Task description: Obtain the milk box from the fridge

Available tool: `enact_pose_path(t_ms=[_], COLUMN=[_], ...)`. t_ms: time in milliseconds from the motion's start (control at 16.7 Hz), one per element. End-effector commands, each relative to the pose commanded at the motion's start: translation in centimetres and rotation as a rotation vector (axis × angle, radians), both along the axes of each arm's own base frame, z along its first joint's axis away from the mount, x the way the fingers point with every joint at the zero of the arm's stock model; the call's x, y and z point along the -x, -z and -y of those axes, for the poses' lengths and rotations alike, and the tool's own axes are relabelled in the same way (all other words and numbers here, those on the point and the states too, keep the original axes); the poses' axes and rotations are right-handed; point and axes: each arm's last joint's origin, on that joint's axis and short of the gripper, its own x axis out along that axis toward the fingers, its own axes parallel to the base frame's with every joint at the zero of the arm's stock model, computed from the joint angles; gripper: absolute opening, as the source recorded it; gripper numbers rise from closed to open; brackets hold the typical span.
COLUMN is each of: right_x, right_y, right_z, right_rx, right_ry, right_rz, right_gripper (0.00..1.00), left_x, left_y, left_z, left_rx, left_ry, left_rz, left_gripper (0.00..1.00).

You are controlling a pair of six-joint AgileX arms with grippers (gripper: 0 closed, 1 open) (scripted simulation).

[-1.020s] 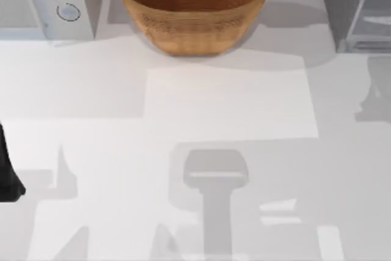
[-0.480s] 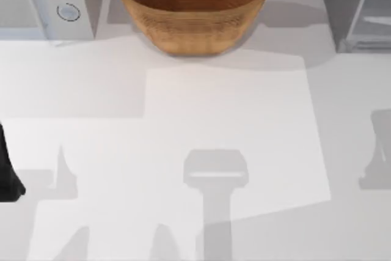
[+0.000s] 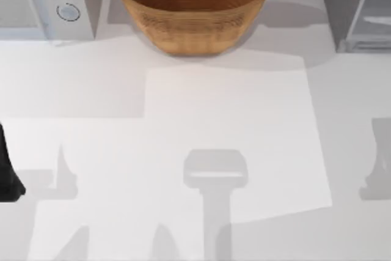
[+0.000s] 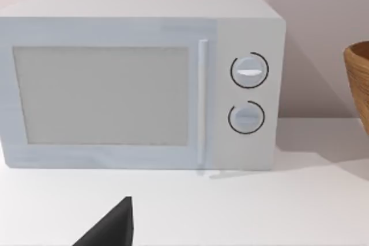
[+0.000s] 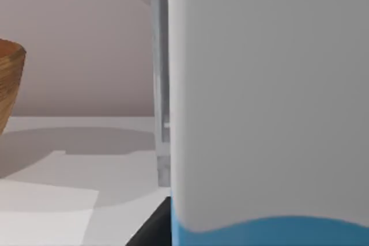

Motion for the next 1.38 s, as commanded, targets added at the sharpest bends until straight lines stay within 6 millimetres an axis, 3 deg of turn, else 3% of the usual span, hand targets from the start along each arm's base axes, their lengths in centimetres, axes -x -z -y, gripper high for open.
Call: enact_pose_path(t_ms=[240,420,600,780,1020,1380], right_x=[-0.1,-0.8,-2.5,-5.5,-10.0,-15.1], right_y=[-0.4,-1.9,-3.5,-4.2,-3.2,0.4], right_z=[-0.1,-0.4,-1.1,-2.0,-3.8,-6.5], right_rx=[-0.001,0.003,0.008,0.009,0.002,-0.006], right_ry=[-0.016,-0.081,-0.176,-0.289,-0.448,-0.651], right_rz=[0.009,0.039,0.053,0.03,-0.013,-0.021], right_gripper=[0.0,0.0,0.0,0.0,0.0,0.0], left_x=[0.0,0.0,0.0,0.0,0.0,0.0], left_y=[0.0,0.0,0.0,0.0,0.0,0.0], left_z=[0.0,0.0,0.0,0.0,0.0,0.0], left_rx=[0.0,0.0,0.0,0.0,0.0,0.0], left_ry=[0.0,0.0,0.0,0.0,0.0,0.0], left_rz=[0.0,0.0,0.0,0.0,0.0,0.0], left_gripper=[1.0,1.0,1.0,1.0,1.0,1.0])
